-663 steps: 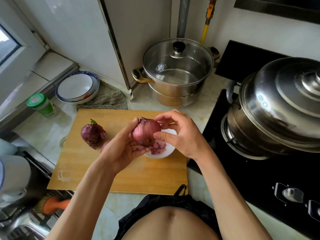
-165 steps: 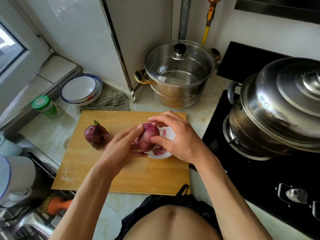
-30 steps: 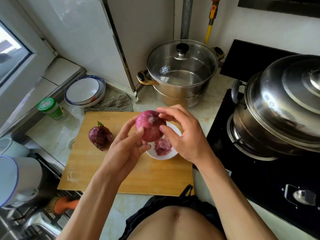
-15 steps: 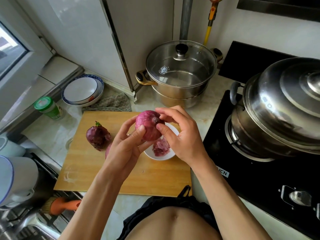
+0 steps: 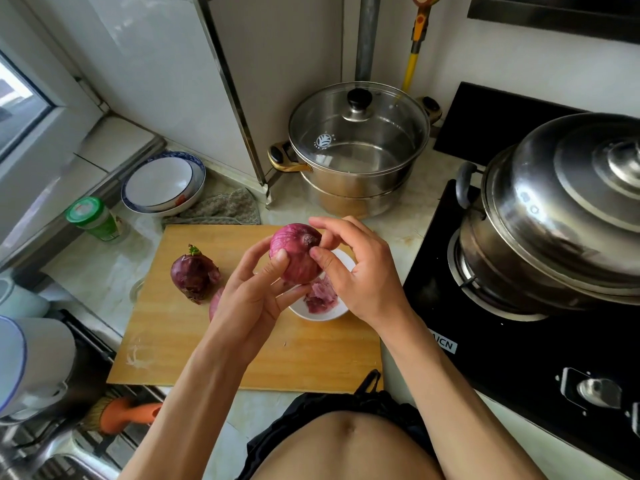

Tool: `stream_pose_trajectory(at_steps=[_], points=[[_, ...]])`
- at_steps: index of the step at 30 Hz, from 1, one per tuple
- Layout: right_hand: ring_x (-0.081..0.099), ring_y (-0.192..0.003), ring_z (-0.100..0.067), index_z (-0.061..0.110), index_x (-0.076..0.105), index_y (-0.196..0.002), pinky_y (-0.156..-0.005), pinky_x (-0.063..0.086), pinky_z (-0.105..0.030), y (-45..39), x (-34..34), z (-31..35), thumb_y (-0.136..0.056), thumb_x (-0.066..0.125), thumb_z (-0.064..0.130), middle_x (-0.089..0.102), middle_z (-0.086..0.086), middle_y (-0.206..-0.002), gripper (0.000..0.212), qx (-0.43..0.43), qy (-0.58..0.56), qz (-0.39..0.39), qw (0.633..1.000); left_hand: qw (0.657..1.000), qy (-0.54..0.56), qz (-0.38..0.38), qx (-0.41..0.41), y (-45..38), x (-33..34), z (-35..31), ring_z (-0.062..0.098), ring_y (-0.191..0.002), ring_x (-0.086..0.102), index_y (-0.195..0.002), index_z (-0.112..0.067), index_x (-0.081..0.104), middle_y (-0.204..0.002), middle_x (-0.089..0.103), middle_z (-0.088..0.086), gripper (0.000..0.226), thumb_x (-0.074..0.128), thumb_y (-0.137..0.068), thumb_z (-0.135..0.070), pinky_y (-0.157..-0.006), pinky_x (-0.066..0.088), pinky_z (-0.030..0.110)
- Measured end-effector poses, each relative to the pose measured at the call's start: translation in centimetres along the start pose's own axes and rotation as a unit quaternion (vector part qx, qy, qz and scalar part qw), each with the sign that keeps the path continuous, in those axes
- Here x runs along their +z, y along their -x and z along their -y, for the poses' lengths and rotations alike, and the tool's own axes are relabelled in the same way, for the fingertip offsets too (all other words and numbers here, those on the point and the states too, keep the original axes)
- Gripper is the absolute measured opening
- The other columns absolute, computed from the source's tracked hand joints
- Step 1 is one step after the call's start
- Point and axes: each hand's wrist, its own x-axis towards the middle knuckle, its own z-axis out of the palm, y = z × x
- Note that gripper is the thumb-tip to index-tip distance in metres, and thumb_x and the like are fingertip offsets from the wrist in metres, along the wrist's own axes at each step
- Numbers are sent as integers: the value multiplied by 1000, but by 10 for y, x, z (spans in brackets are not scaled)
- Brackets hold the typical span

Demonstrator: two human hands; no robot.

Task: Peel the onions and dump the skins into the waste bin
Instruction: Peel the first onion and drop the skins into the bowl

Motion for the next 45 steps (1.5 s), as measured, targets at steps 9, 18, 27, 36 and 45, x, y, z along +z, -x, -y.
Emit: stream_pose_trajectory(at_steps=[9, 18, 27, 36, 45], points=[[62, -98, -8, 3, 64, -126, -93, 50, -20, 1, -2, -3, -91, 70, 6, 62, -4, -101, 36, -1, -10, -6, 1000, 1000, -6, -9, -10, 0, 4, -1, 28, -94, 76, -143, -8, 53, -120, 72, 16, 58, 64, -87, -19, -67, 63, 28], [60, -91, -6, 4, 69, -116, -88, 47, -15, 1, -1, -8, -89, 70, 5, 62, -2, -96, 27, -9, 15, -8, 1000, 1000, -4, -21, -20, 0, 7, -1, 28, -93, 77, -138, -9, 58, -117, 74, 15, 53, 65, -86, -19, -66, 62, 28], [62, -96, -6, 4, 71, -112, -87, 51, -19, 2, -4, -12, -88, 74, 14, 64, -2, -104, 26, 17, -24, -18, 999, 999, 16, -21, -24, 0, 8, 1, 30, -95, 76, -138, -9, 57, -120, 73, 16, 52, 64, -87, -20, -69, 63, 27], [64, -84, -9, 2, 75, -90, -78, 51, -19, 2, -1, -20, -87, 75, 9, 67, -4, -90, 7, -4, 1, -44, 999, 999, 10, -31, -44, -1, 6, 1, 24, -87, 77, -125, -11, 66, -109, 73, 14, 39, 64, -89, -26, -68, 63, 26], [58, -83, -4, 3, 68, -87, -78, 45, -14, 4, -2, -20, -93, 67, 10, 62, 0, -87, 10, 22, -2, -17, 1000, 993, 66, -56, -80, 1, 12, 1, 32, -94, 75, -118, -9, 68, -125, 68, 29, 38, 65, -88, -31, -67, 62, 27]])
